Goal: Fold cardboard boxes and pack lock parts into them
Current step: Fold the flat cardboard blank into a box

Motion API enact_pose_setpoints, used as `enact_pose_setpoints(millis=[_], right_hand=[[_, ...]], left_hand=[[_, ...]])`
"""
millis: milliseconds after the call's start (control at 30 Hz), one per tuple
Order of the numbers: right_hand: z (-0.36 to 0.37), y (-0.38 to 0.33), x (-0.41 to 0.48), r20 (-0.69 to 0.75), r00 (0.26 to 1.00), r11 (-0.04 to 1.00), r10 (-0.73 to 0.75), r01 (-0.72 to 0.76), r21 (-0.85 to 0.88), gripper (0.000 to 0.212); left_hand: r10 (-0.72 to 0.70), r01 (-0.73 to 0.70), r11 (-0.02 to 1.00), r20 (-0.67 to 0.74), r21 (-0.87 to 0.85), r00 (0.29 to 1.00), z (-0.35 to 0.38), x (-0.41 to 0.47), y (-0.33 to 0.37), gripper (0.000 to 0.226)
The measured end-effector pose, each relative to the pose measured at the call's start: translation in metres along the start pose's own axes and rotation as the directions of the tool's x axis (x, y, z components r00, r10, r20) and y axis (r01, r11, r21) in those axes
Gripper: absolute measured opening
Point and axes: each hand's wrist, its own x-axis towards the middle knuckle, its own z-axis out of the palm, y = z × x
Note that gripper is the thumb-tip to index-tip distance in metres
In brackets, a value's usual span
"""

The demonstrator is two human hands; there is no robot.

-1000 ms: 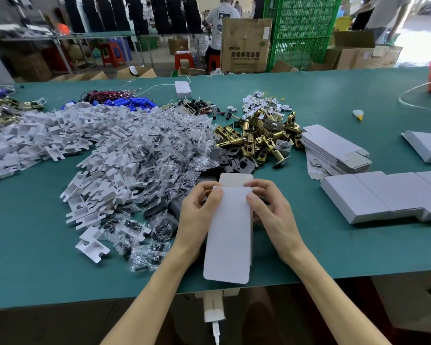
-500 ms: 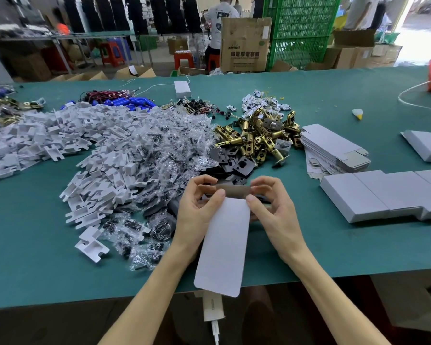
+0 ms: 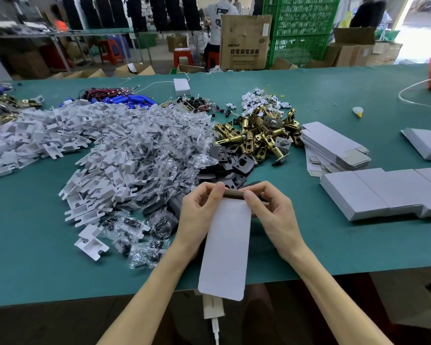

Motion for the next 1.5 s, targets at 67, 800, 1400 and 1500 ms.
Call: enact_pose_setpoints(millis=[67, 800, 1400, 1500], right_hand=[[0.0000, 0.0000, 0.0001, 0.008, 1.000, 1.000, 0.011, -0.011, 0.002, 0.012], [-0.0015, 0.0026, 0.0023, 0.009, 0.991, 0.991, 0.132, -0.132, 0.023, 0.013], [-0.0005, -0.0007, 0.0009, 0.089, 0.992, 0.995, 0.087, -0.091, 0.038, 0.011], [-0.0005, -0.0005, 0.0006, 0.076, 0.994, 0.997, 0.075, -0.077, 0.025, 0.017]], left_hand=[[0.001, -0.001, 0.999, -0.011, 0.032, 1.000, 0.0010, 0.0002, 0.0005, 0.030], [-0.078, 0.076, 0.994, 0.017, 0.084, 0.997, 0.0002, 0.0005, -0.0043, 0.015], [-0.234, 0.236, 0.969, 0.030, -0.069, 0.972, -0.0064, 0.0051, -0.0020, 0.029], [-0.215, 0.219, 0.972, 0.054, -0.087, 0.975, -0.0072, 0.0042, -0.0015, 0.019]])
